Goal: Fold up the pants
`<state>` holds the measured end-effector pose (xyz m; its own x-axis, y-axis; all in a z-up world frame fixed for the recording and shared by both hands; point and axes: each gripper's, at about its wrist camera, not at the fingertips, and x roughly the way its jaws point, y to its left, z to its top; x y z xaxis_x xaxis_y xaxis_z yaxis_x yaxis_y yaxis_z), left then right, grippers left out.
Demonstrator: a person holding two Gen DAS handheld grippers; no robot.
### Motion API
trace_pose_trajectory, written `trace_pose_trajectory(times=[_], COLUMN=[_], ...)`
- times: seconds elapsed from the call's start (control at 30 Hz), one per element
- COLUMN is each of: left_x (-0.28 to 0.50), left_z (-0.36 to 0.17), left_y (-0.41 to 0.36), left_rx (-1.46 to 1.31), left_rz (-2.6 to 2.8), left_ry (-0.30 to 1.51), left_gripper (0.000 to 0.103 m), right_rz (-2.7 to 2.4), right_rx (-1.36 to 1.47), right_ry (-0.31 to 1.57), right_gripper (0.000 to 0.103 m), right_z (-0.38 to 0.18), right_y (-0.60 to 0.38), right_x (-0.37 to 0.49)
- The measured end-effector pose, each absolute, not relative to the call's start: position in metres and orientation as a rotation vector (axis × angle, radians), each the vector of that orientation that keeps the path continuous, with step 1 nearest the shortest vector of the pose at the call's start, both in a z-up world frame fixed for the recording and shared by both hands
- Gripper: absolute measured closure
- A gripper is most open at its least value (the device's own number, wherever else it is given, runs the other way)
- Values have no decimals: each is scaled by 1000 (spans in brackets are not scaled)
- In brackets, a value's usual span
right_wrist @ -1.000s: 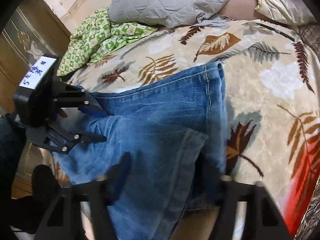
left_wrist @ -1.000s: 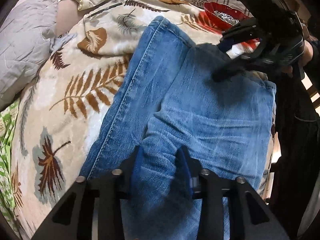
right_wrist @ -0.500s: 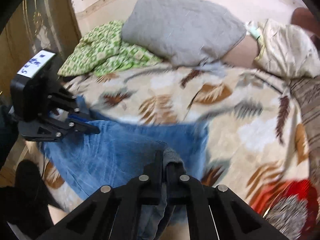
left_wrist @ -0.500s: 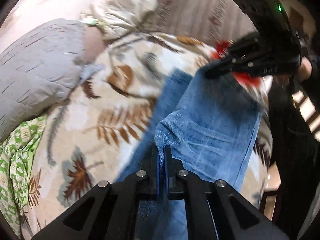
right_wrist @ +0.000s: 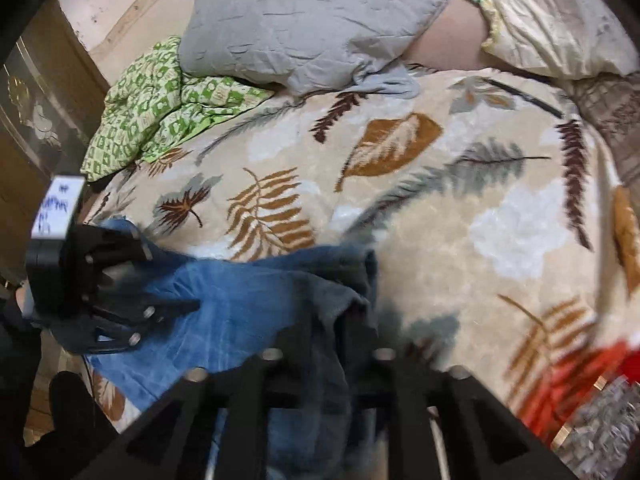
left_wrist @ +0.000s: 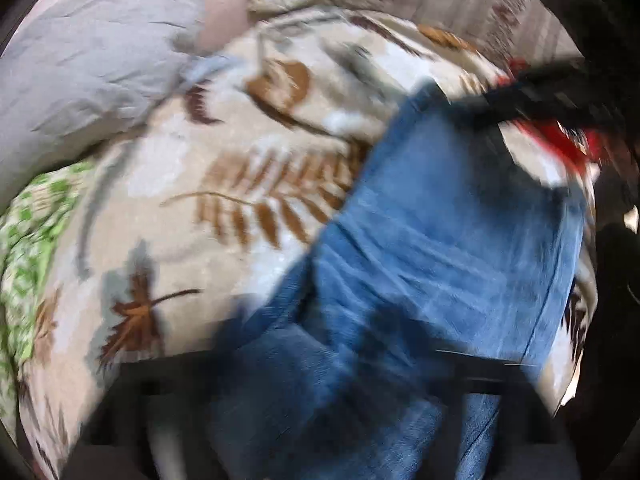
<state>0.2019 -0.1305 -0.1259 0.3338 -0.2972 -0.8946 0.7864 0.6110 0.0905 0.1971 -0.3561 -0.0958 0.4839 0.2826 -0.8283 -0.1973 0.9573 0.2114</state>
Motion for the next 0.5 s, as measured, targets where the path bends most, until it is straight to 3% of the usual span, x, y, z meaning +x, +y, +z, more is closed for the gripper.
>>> trace_pose_trajectory(times=[0.03, 0.07, 0.23, 0.5], left_x=[199, 196, 172, 109], left_z=[-115, -107, -74, -89], left_y=[-124, -119, -101, -105], left_rx=[539, 502, 348, 353], left_rz=[-753, -755, -727, -782], left_ry=[957, 938, 830, 783], left_gripper=[5, 5, 5, 5], right_rz=[286, 284, 349, 412], right_rx=[95, 103, 208, 305], right_ry=[1013, 999, 978, 1082], right_gripper=[29, 16, 16, 16], right_z=[-91, -88, -84, -123], right_y=[-361, -362, -380, -384], right_x=[188, 181, 153, 165])
